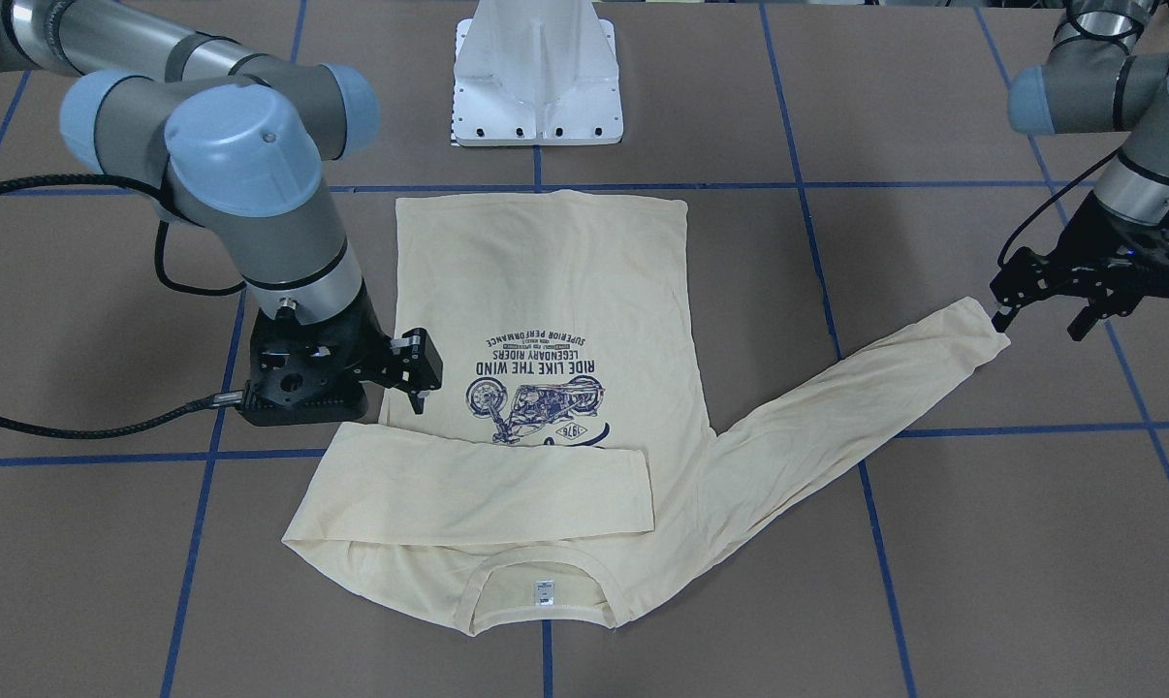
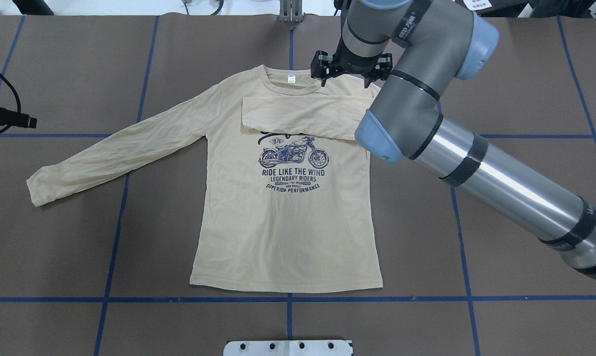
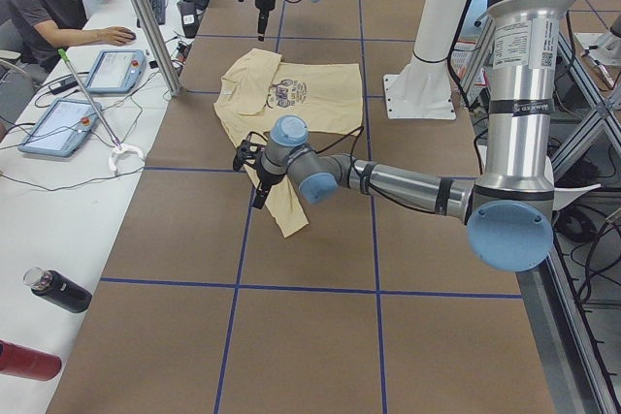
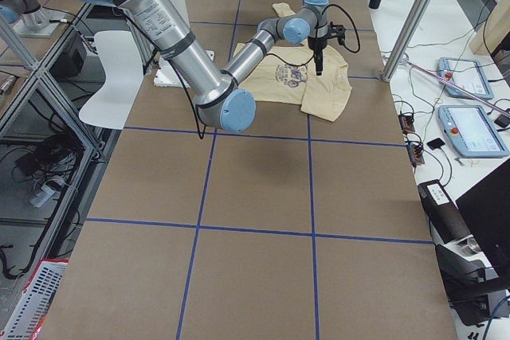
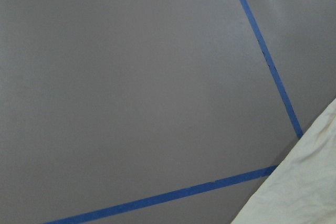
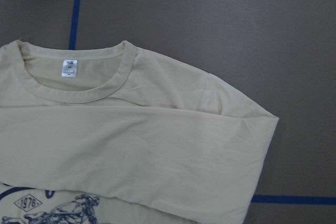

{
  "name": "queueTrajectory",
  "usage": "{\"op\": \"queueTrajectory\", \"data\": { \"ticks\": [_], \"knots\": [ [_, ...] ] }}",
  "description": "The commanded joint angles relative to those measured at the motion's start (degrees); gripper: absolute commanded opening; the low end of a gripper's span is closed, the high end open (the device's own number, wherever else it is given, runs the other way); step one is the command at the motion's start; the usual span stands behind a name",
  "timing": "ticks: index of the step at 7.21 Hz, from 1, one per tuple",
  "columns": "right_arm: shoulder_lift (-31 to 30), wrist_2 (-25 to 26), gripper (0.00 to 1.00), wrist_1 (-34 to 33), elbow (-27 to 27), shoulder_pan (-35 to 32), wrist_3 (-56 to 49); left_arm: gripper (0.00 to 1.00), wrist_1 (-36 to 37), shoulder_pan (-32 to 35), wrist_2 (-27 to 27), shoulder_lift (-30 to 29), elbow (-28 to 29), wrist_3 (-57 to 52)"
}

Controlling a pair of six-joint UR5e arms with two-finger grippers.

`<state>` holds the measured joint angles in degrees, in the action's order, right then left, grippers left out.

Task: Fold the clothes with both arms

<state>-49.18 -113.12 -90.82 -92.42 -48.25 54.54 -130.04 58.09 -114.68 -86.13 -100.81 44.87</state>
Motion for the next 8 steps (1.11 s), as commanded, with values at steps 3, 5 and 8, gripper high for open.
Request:
{"op": "queueTrajectory", "data": {
  "ticks": [3, 5, 8],
  "knots": [
    [-7.2, -0.2, 1.00, -0.2, -7.2, -0.7, -2.2, 0.99, -9.6, -6.3, 6.3, 8.3, 1.2, 9.1],
    [-7.3, -0.2, 1.00, -0.2, -7.3, -0.9, -2.2, 0.99, -10.0, -10.2, 10.2, 6.8, 4.3, 12.7],
    [-8.0, -0.3, 1.00, -0.1, -8.1, -1.0, -2.2, 0.94, -12.1, -10.3, 10.4, 1.8, 11.2, 12.4]
  ]
}}
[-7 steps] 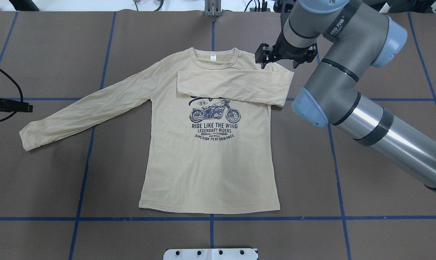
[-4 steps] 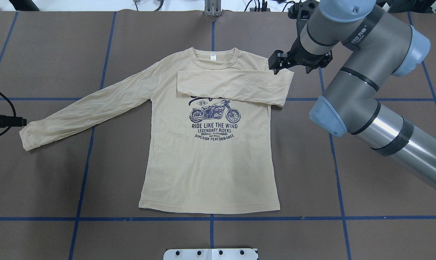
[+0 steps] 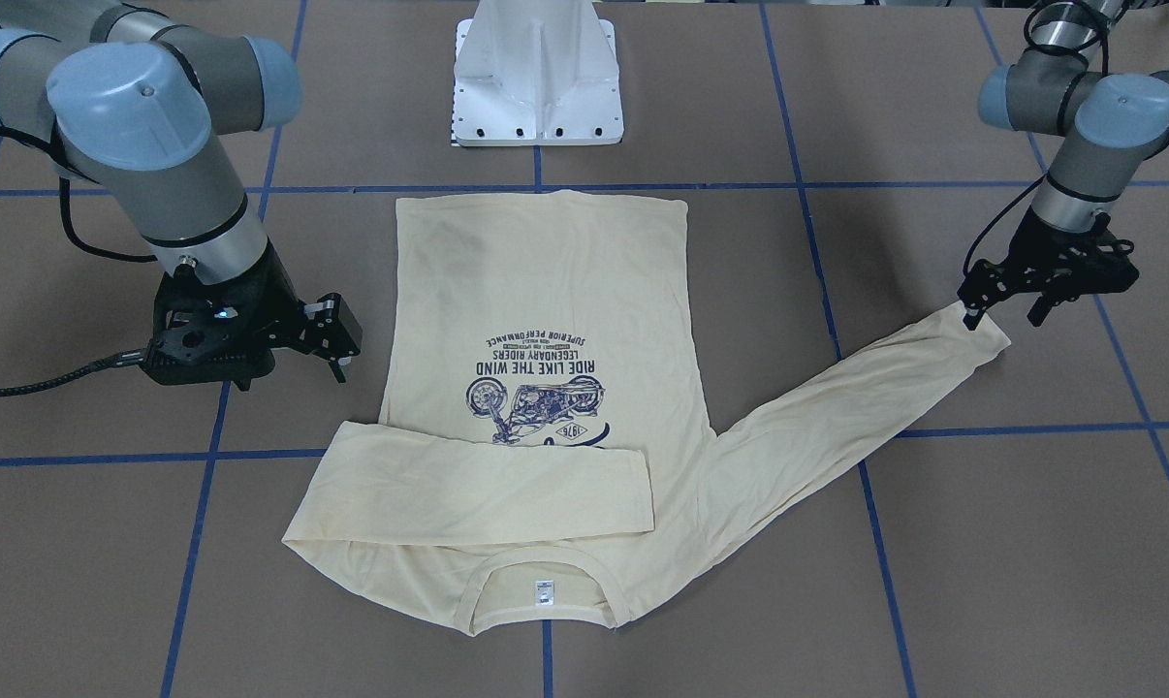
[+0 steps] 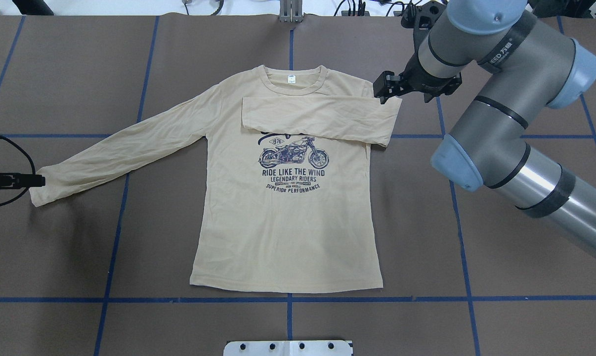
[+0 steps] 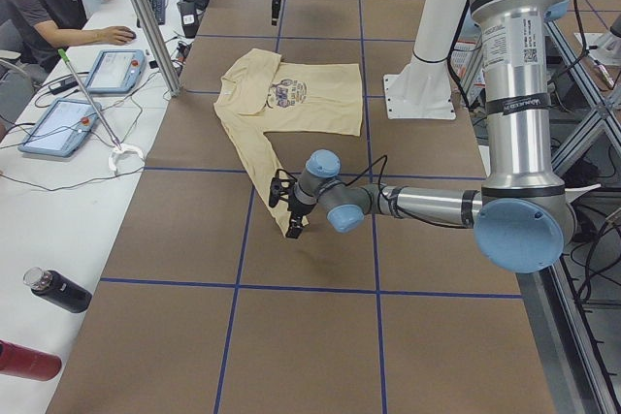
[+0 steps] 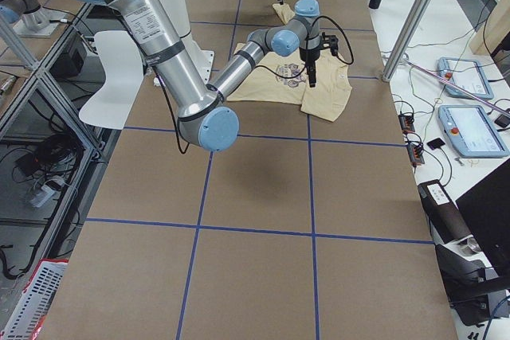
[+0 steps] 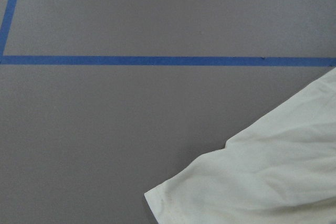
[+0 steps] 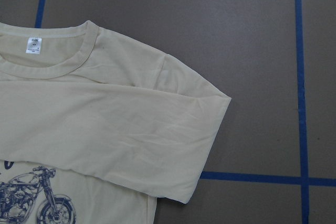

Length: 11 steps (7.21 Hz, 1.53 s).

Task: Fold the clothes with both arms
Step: 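Lower the left gripper and grasp the cuff of the other sleeve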

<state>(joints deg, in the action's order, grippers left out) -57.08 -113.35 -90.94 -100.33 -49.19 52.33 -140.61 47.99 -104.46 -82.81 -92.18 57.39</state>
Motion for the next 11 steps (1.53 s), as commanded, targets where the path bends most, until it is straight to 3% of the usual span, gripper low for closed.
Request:
{"op": "queueTrajectory", "data": {
  "ticks": [1, 11],
  "knots": [
    [-0.1, 0.0, 1.00, 0.0, -0.2, -0.1, 0.0, 0.93, -2.1, -0.2, 0.2, -1.3, 2.6, -0.1],
    [0.0, 0.1, 1.00, 0.0, -0.2, -0.3, 0.0, 0.73, -2.1, -1.4, 0.0, 0.5, 2.0, -0.7]
  ]
}}
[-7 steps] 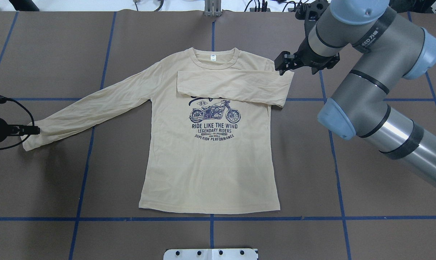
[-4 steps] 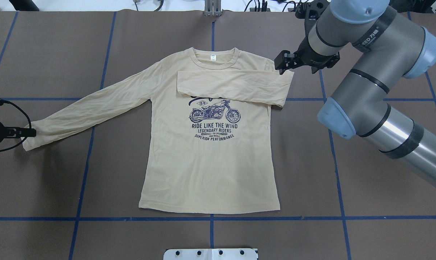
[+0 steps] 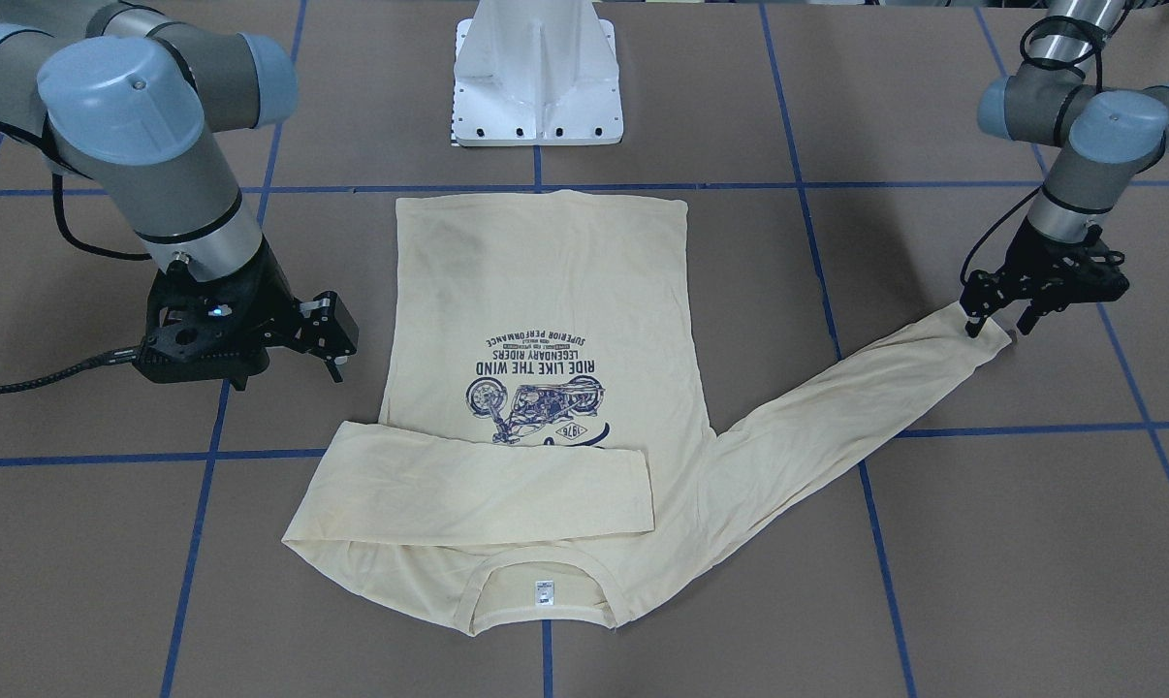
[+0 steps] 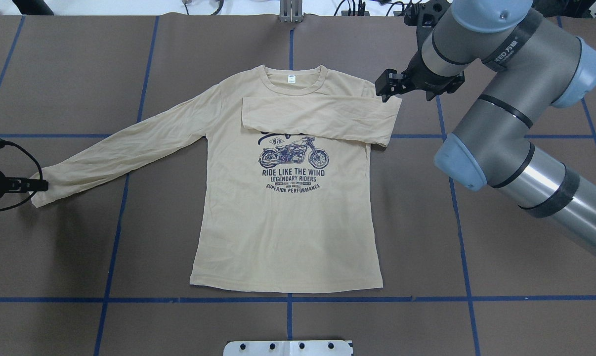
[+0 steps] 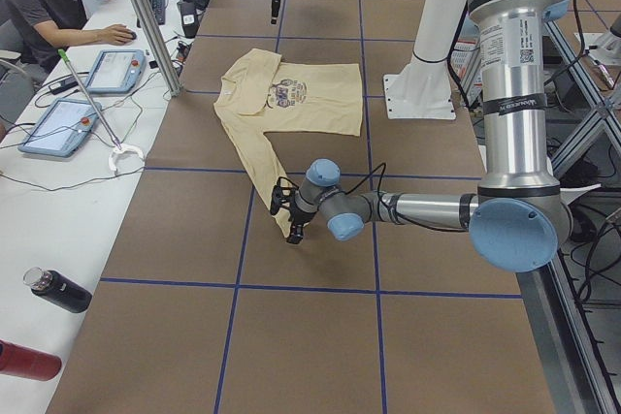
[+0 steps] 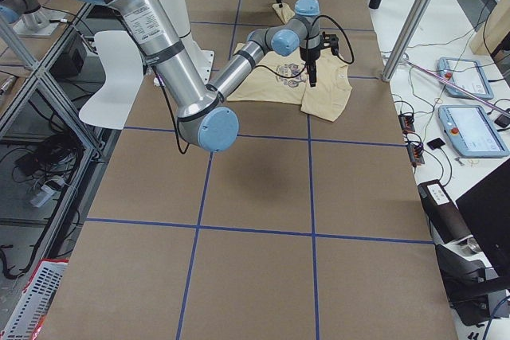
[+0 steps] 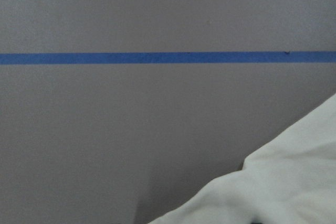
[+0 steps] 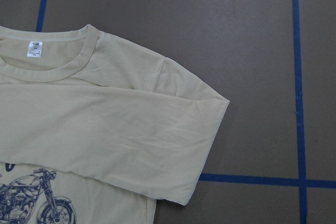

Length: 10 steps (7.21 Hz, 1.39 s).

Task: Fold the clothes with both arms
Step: 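Lower the left gripper and grasp the cuff of the other sleeve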

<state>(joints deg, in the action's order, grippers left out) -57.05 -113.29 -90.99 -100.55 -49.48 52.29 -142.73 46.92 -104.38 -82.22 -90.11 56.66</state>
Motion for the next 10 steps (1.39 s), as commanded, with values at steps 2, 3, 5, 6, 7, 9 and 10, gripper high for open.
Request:
{"op": "queueTrajectory", "data": {
  "ticks": [2, 3, 5, 6, 7, 9, 10],
  "knots": [
    [0.0, 0.0, 1.00, 0.0, 0.0, -0.1, 0.0, 0.46, 0.0, -0.5, 0.0, 0.0, -0.2, 0.0],
    [0.0, 0.0, 1.00, -0.1, 0.0, -0.1, 0.0, 0.31, 0.0, -0.5, 0.0, 0.0, -0.4, 0.0],
    [0.0, 0.0, 1.00, -0.1, 0.0, -0.2, 0.0, 0.00, 0.1, -0.5, -0.2, 0.7, -2.1, 0.0],
    [0.0, 0.0, 1.00, -0.1, 0.0, -0.4, 0.0, 0.00, 0.4, -0.5, -0.5, 1.7, -3.9, 0.0],
    [0.0, 0.0, 1.00, -0.1, 0.0, -0.4, 0.0, 0.00, 0.6, -0.5, -0.7, 2.1, -5.2, 0.0],
    [-0.1, -0.2, 1.00, -0.1, 0.1, -0.9, -0.1, 0.00, 0.6, -0.5, -4.4, 1.9, -6.9, 0.0],
    [-0.2, -0.6, 1.00, -0.2, 0.1, -1.2, -0.2, 0.00, 0.8, -0.4, -6.3, 1.0, -8.2, 0.0]
  ]
}}
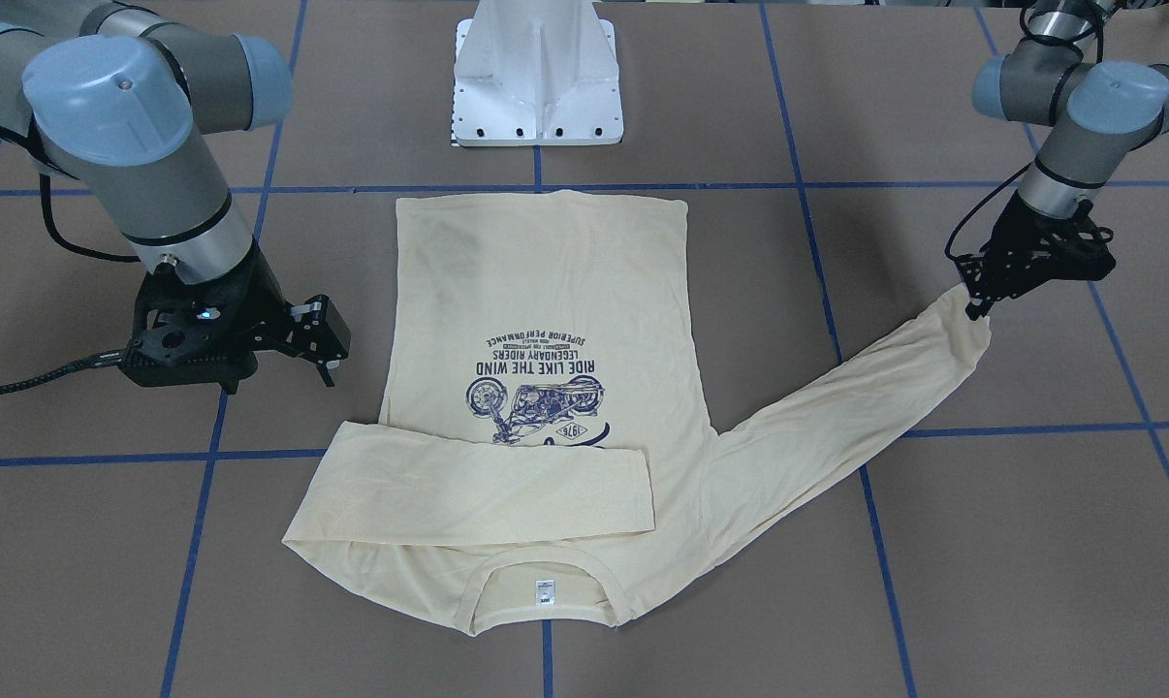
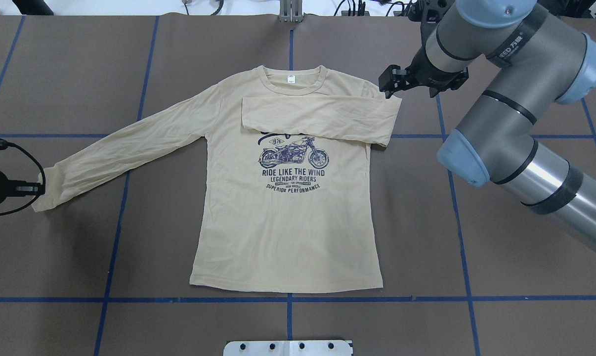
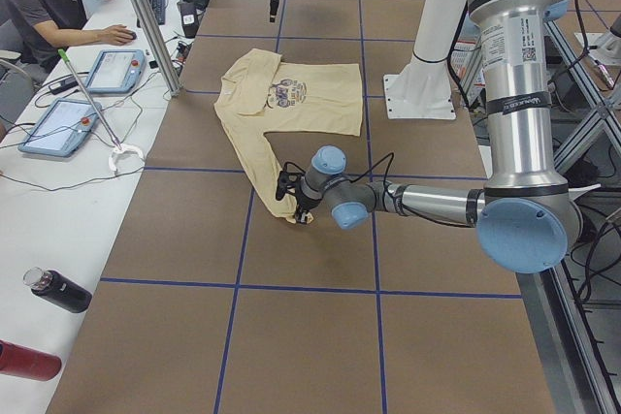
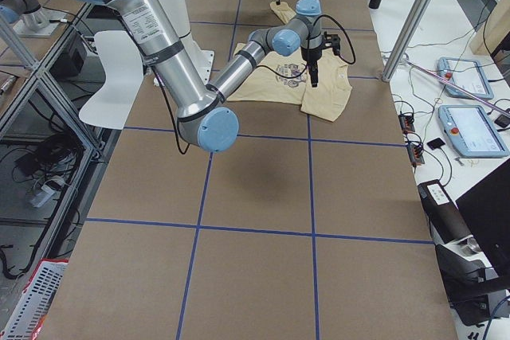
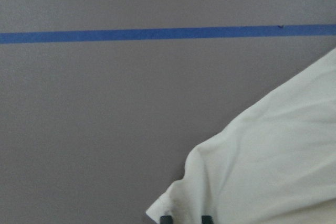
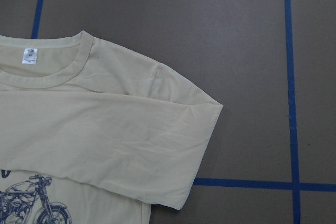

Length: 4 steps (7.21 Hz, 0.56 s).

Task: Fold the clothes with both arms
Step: 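Lower the left gripper and grasp the cuff of the other sleeve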

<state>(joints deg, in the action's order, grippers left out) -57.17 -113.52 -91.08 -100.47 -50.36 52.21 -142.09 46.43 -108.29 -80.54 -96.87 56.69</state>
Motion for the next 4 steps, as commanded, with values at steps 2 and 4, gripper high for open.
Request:
{"op": "queueTrajectory", "data": {
  "ticks": [2, 4],
  "knots": [
    [-0.4, -0.5, 1.00, -4.6, -0.3, -1.5, -4.0, 0.00, 5.7, 0.9, -4.6, -7.2, -2.1, 0.1],
    [-3.6, -0.6, 1.00, -6.0, -2.4, -2.6, -6.8, 0.00, 19.5, 3.9, -6.6, -20.4, -2.0, 0.4]
  ]
}}
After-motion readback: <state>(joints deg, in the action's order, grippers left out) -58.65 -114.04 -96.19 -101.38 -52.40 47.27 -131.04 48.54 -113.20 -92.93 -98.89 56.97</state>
